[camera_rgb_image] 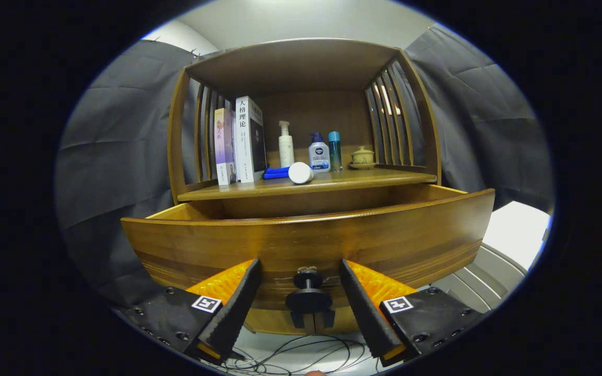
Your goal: Pull open the drawer, take out the items inside it, and place them on the countertop above the cabinet.
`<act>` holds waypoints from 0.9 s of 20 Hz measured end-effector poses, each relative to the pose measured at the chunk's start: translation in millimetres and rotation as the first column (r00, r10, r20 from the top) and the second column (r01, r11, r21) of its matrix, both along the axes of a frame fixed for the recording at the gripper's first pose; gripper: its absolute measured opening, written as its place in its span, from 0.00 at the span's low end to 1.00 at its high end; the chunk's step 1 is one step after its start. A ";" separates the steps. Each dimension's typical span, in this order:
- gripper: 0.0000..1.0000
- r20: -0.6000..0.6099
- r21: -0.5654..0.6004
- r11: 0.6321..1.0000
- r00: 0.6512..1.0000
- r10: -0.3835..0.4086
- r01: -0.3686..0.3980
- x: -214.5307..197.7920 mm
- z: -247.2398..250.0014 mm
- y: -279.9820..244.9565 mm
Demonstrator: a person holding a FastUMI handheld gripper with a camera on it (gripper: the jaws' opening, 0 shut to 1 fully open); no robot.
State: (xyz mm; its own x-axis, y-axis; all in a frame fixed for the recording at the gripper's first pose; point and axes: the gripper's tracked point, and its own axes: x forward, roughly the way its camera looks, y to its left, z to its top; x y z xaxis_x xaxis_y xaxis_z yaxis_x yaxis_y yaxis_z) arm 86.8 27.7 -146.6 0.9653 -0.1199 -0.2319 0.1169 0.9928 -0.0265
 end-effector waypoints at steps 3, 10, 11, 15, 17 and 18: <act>0.97 0.018 -0.028 1.000 1.000 0.000 0.000 22.2 2.4 -4.4; 0.97 0.029 -0.042 0.999 1.000 -0.005 0.006 61.4 1.2 -9.1; 0.97 0.028 -0.049 0.999 1.000 -0.005 0.006 66.4 1.2 -10.6; 0.98 0.042 -0.071 0.997 0.999 0.000 0.003 82.9 -0.5 -13.9; 0.98 0.043 -0.085 0.996 0.999 0.000 0.004 89.1 -0.9 -14.9; 0.98 0.045 -0.082 0.997 0.999 0.000 0.004 93.1 -1.2 -15.0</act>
State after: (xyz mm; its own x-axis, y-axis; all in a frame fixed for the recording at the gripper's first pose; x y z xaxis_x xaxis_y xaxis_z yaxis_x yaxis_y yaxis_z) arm 179.9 12.6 -147.8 0.9743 -0.1387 -0.1775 0.1219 0.9873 -0.1023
